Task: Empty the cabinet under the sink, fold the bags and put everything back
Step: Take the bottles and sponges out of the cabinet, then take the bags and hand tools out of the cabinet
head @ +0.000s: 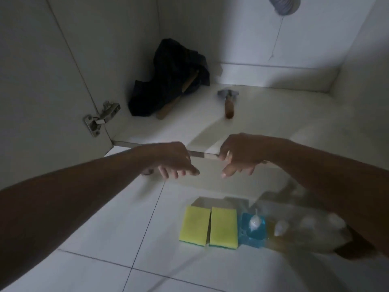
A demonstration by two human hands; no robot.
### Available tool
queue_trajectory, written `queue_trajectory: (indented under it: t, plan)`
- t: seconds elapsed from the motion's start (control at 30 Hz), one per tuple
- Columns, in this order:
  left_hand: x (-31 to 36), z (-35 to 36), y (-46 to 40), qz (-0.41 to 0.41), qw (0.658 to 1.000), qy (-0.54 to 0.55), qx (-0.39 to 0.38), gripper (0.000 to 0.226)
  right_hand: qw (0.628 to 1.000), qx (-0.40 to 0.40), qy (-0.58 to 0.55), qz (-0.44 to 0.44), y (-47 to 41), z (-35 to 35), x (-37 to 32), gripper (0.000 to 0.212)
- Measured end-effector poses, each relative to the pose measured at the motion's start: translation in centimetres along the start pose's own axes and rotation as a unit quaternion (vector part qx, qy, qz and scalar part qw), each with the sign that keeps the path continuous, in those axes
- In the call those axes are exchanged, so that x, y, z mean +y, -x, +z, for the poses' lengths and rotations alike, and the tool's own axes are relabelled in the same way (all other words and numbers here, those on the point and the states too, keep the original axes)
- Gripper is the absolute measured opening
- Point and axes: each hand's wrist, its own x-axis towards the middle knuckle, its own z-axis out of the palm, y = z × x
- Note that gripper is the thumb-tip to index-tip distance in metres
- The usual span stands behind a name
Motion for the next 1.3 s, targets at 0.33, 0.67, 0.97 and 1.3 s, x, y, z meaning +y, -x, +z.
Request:
queue_trajectory:
  t: [0.33, 0.67, 0.97, 1.3]
  plan:
    - [1.6, -9.6, -4.3, 0.03, 0.968, -0.067, 0.24, 0.037, 0.987, 0.125, -0.097, 0.038, -4.6, -9.5, -0.1, 0.041]
    - [-2.7, -10.9, -15.8, -0.039, 0.944, -0.099, 0.312, 0.043, 0.966, 0.226, 0.077, 0.096, -14.8, -11.2, 3.9, 0.048]
    - [-4.0, -10.8, -19.7, -0.082, 0.922, -0.034, 0.376, 0.049, 0.944, 0.3, -0.025, 0.134, -20.8, -10.0, 7.6, 0.048]
    - [2.2, -8.9, -17.4, -0.077, 0.893, 0.102, 0.431, 0.056, 0.911, 0.377, -0.136, 0.102, -19.2, -9.1, 7.8, 0.039]
